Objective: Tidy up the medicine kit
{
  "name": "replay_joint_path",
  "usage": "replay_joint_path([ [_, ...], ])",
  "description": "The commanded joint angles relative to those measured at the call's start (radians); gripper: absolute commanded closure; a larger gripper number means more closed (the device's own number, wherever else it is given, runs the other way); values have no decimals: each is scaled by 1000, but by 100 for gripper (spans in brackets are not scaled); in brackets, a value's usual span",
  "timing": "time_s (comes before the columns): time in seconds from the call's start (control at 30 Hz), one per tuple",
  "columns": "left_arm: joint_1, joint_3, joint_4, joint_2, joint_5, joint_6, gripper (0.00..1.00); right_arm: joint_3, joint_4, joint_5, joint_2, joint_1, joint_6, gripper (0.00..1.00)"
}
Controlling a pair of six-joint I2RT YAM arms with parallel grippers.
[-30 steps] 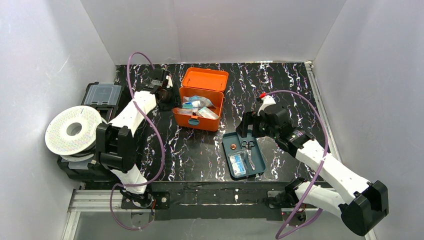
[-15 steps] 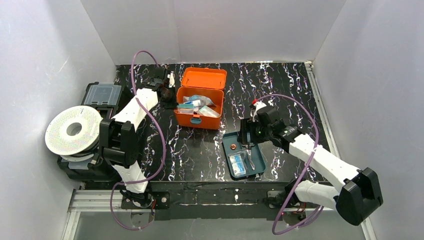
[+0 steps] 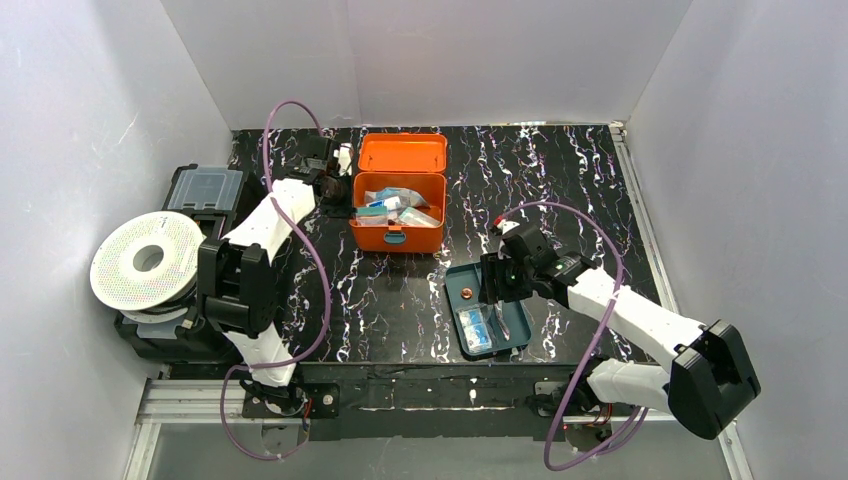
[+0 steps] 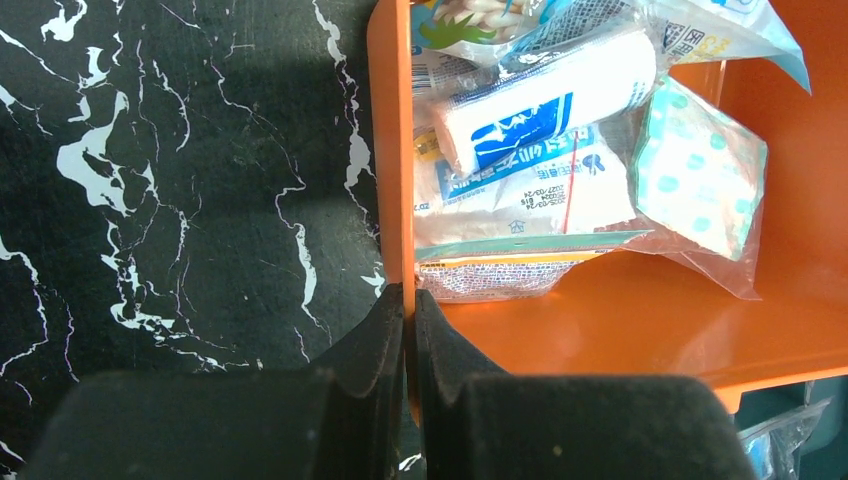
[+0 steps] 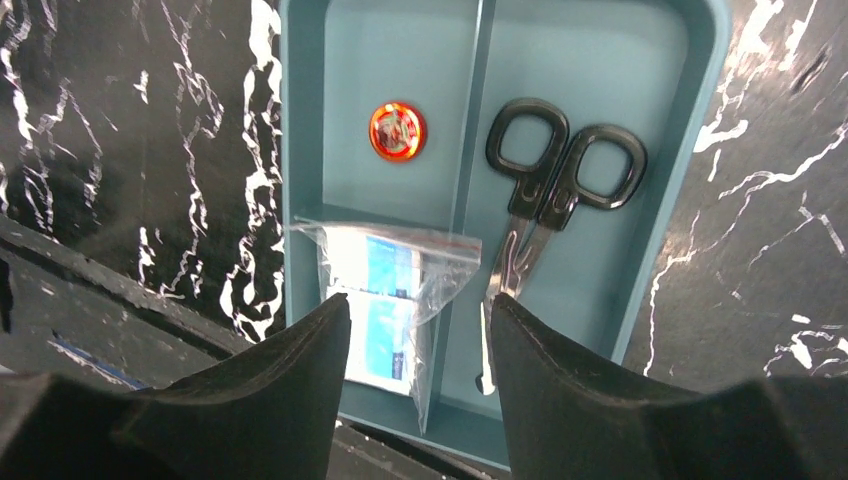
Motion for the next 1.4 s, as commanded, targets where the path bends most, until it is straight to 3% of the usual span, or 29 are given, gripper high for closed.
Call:
replay_joint_path([
  [0.0,2,-24,-26,-79,99,37,100,-25,-8,-10,7,16,22,45],
  [0.43,-17,-66,-58,-170,157,49,100,-42,0,18,58,30,45,56],
  [0.77,-80,-97,-67,-202,106,91,100,-48,45,14,127,33,51,59],
  [1.37,-109,-142,-71,-264,77,100,100,-41,58,100,224,73,70,75],
])
